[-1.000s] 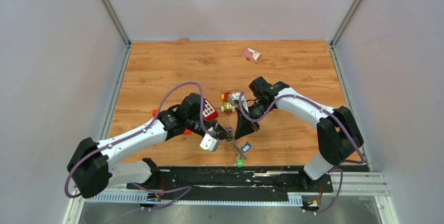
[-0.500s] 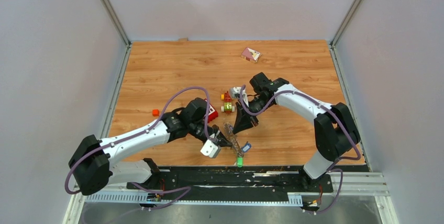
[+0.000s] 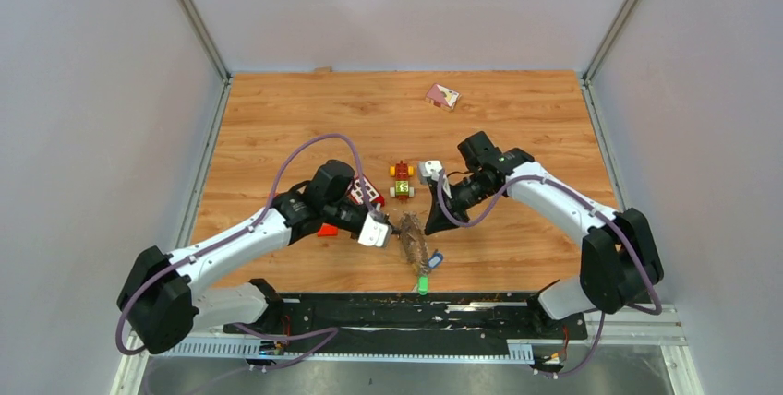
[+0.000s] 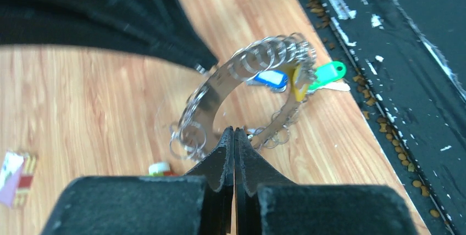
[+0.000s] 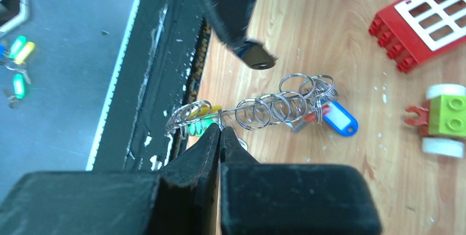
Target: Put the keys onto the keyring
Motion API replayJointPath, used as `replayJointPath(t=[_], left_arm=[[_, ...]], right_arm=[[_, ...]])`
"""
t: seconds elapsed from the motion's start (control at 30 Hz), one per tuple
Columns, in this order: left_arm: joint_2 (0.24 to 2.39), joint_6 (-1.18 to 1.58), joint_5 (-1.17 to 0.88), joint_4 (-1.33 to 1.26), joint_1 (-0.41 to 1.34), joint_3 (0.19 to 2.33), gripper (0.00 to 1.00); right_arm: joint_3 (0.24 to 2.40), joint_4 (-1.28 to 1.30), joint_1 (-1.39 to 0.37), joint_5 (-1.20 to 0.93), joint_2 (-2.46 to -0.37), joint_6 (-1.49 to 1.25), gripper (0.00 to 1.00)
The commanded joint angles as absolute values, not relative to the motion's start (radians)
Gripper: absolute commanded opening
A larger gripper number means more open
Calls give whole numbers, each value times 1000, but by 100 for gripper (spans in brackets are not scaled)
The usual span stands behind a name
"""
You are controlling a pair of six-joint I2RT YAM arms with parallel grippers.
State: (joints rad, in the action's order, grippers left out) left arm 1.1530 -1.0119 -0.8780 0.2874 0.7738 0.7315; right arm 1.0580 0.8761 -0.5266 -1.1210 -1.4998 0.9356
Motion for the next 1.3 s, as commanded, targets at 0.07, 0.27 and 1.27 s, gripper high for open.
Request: replayJointPath(t=[0.07, 0.27, 1.27], left_arm=[[1210, -773, -771, 219, 746, 774, 0], [1282, -724, -688, 245, 746, 814, 0], [1259, -642, -583, 258, 697, 808, 0]], right_arm=[[988, 793, -508, -904, -1436, 972, 0], [920, 762, -453, -769, -1410, 988, 0], [928, 555, -482, -592, -1563, 1040, 47]])
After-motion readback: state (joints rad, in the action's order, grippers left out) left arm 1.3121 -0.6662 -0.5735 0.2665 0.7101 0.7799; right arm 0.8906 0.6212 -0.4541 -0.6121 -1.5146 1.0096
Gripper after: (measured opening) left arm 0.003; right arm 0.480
